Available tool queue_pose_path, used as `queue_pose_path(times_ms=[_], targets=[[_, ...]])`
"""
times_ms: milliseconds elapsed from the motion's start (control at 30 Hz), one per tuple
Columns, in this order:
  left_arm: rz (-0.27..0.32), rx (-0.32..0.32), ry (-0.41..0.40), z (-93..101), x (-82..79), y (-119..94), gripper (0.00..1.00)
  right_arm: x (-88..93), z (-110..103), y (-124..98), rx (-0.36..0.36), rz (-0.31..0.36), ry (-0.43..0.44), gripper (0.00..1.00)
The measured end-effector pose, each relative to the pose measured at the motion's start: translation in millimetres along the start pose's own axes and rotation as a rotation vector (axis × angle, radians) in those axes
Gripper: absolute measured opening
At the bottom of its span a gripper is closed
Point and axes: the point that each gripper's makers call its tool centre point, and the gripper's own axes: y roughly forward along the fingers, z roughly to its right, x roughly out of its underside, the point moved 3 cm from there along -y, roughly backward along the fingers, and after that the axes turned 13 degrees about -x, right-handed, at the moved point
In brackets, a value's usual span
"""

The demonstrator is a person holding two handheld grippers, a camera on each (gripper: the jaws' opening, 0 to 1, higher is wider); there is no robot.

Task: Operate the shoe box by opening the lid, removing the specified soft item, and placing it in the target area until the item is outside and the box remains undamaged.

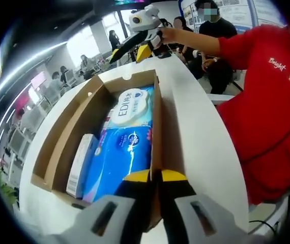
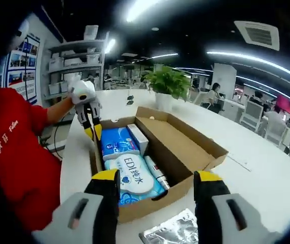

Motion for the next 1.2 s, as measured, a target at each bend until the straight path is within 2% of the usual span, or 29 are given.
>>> queue_pose_path(times_ms=[67, 133, 267, 333, 400, 500, 700, 833, 967, 1100, 1200], targets=[[-0.009, 0.005, -0.006, 0.1, -0.4, 0.2, 0.05, -4.3, -4.7, 6.9, -0.019, -0.027, -0.014, 0.54], [-0.016, 0.012, -0.006, 1.4, -1.9, -0.1, 0.05, -8.3, -7.3, 11.8, -0.036, -0.093, -0.074, 0.54], [-0.036, 0.019, 0.007, 1.4, 0.0, 0.3, 0.05, -17.5, -9.7, 21.1, -0.1, -0.144, -0.071, 0.56], [-0.048, 0.022, 0.014, 1.2, 1.9, 0.8, 0.05, -16.6, -8.8, 29.0, -0.126, -0.192, -0.075, 0.58], [-0.075, 0.031, 0.015, -0.6, 5.8, 1.9, 0.04, -12.0, -6.2, 33.6, -0.139, -0.269, -0.103, 0.59], [-0.1, 0.053, -0.01, -0.6, 4.7, 1.5, 0.04, -16.3, -6.5, 44.2, -0.157, -0.293, -0.102, 0.63], [-0.1, 0.063, -0.01, 1.1, 4.4, 0.6, 0.03, -10.6, -2.7, 63.9, -0.225, -0.428, -0.15, 0.64], [-0.095, 0.058, -0.004, 0.5, 5.5, 0.8, 0.03, -9.0, -0.4, 77.4, -0.247, -0.46, -0.152, 0.64], [-0.091, 0.057, -0.001, 1.1, 4.5, 0.7, 0.03, -5.2, -4.6, 81.6, -0.266, -0.507, -0.153, 0.65], [-0.093, 0.058, -0.003, 0.3, 5.6, 1.5, 0.03, 6.2, -5.2, 86.1, -0.287, -0.596, -0.174, 0.64], [-0.096, 0.06, -0.008, -0.2, 5.5, 1.9, 0.03, 8.8, -4.8, 90.5, -0.299, -0.602, -0.157, 0.65]])
